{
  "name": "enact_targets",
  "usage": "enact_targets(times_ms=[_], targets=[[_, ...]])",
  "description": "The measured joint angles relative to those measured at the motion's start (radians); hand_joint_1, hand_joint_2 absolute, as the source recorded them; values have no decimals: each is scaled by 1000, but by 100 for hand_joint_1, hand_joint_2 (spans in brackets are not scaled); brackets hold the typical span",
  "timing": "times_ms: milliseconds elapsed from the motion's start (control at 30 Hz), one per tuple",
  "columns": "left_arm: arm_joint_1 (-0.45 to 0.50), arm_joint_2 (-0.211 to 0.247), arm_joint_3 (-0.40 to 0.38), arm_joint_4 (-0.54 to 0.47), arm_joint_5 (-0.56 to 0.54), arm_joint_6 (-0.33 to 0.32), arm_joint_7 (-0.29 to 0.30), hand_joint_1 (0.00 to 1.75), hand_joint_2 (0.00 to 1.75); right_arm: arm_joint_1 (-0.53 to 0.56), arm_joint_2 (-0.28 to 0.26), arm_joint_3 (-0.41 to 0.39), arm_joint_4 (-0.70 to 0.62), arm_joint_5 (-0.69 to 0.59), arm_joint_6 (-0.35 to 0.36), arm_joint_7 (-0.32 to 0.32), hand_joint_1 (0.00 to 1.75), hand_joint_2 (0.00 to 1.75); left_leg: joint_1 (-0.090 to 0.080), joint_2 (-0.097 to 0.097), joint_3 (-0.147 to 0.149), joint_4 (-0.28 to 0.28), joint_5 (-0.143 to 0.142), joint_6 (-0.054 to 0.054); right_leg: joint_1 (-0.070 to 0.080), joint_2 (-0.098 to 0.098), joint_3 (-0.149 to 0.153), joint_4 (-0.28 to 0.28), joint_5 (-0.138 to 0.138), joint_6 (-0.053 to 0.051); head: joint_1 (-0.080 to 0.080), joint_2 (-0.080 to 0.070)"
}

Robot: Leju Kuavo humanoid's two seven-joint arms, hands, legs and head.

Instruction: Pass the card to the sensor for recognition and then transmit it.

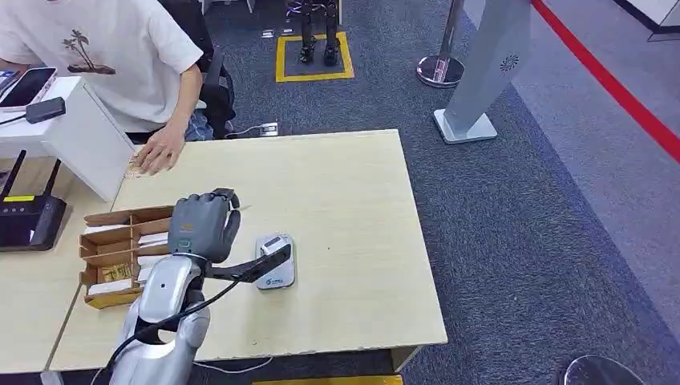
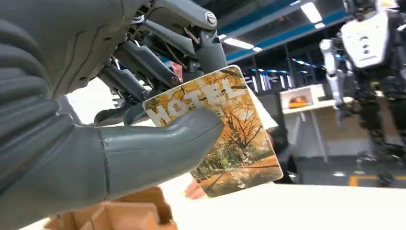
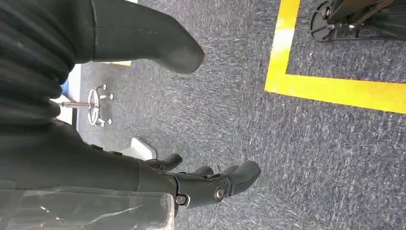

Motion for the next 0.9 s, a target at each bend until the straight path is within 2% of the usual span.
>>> enact_targets(times_ms=[233, 633, 667, 733, 767, 900], targets=[[25, -52, -36, 45, 2, 5, -8, 175, 175, 0, 0, 3, 0, 0, -1, 14, 0, 175, 0, 0, 0, 0, 0, 0, 0, 0, 0, 0, 0, 0, 0, 0], [46, -65, -49, 73, 2, 8, -8, 175, 175, 0, 0, 4, 0, 0, -2, 15, 0, 175, 0, 0, 0, 0, 0, 0, 0, 0, 0, 0, 0, 0, 0, 0], [59, -69, -49, 82, 1, 11, 2, 175, 175, 1, 0, 4, 0, 0, -3, 16, 0, 175, 0, 0, 0, 0, 0, 0, 0, 0, 0, 0, 0, 0, 0, 0], [72, -59, -49, 92, 0, 34, 90, 175, 175, 1, 0, 4, 0, 2, -5, 25, 0, 175, 0, 0, 0, 0, 0, 0, 0, 0, 0, 0, 0, 0, 0, 0], [72, -42, -49, 102, 0, 44, 111, 175, 175, 1, 0, 4, 0, 15, -5, 26, 0, 175, 0, 0, 0, 0, 0, 0, 0, 0, 0, 0, 0, 0, 0, 0], [72, -33, -49, 116, 0, 48, 120, 175, 175, 1, 0, 7, 0, 16, -4, 26, 0, 175, 0, 0, 0, 0, 0, 0, 0, 0, 0, 0, 0, 0, 0, 0]])
